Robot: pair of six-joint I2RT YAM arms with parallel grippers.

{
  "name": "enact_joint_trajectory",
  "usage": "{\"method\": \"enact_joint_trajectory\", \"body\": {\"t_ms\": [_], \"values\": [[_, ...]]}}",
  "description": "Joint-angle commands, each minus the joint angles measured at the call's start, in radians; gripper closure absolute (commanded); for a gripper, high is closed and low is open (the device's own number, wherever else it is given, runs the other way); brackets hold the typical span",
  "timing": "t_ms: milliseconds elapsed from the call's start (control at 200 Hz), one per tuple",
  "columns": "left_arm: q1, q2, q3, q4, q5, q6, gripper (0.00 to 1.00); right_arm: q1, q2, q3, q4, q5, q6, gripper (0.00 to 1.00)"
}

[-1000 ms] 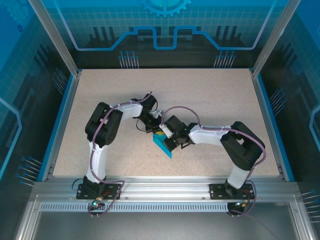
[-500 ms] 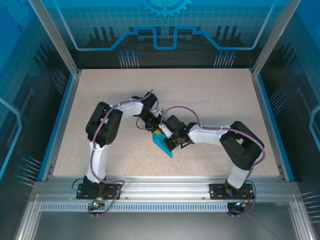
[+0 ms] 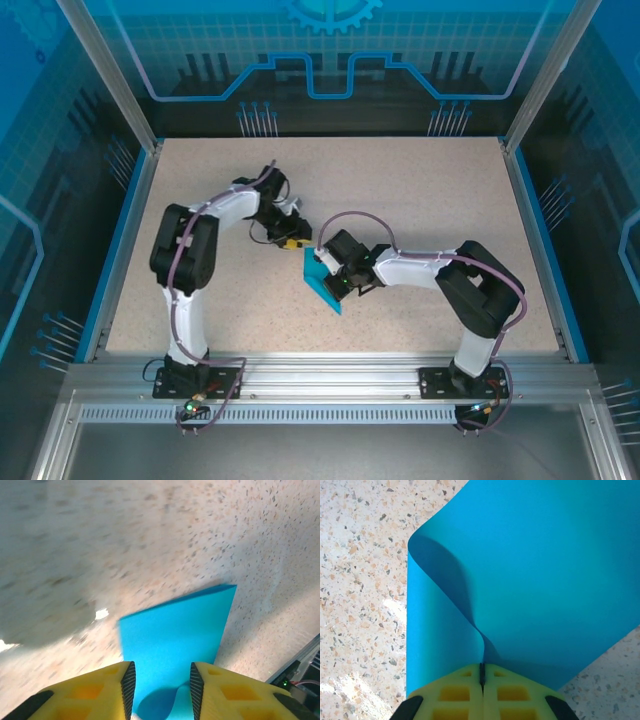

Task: Fold a paper plane with a square sheet of paper (fold left side to right side)
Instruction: Third fold the triangle at the center of the table.

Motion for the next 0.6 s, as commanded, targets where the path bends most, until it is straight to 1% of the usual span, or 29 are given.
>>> {"method": "enact_joint_trajectory", "body": {"t_ms": [0,60,130,200,245,315,400,485,595], "values": [[0.041,-0.118,-0.093,0.023,0.021,0.01,0.68,0.018,0.045,-0.018,-0.095,-0.032,-0.016,1.0],[0.042,-0.179,-0.158,0.057,0.026,-0.004,0.72,0.018,0.045,-0.018,-0.097,-0.033,-0.016,1.0],[0.034,-0.235,-0.247,0.122,0.072,-0.043,0.76,0.018,0.046,-0.016,-0.094,-0.034,-0.015,1.0],[-0.001,-0.28,-0.324,0.195,0.107,-0.088,0.79,0.018,0.047,-0.016,-0.094,-0.037,-0.013,1.0],[-0.035,-0.293,-0.346,0.211,0.114,-0.1,0.79,0.018,0.05,-0.015,-0.095,-0.038,-0.014,1.0],[-0.089,-0.302,-0.368,0.246,0.117,-0.131,0.81,0.017,0.051,-0.013,-0.097,-0.038,-0.015,1.0],[-0.135,-0.303,-0.389,0.298,0.119,-0.18,0.82,0.018,0.049,-0.015,-0.098,-0.039,-0.015,1.0],[-0.154,-0.286,-0.393,0.3,0.098,-0.191,0.83,0.018,0.052,-0.015,-0.097,-0.038,-0.015,1.0],[-0.161,-0.251,-0.407,0.304,0.098,-0.198,0.85,0.018,0.055,-0.012,-0.1,-0.039,-0.018,1.0]]}}
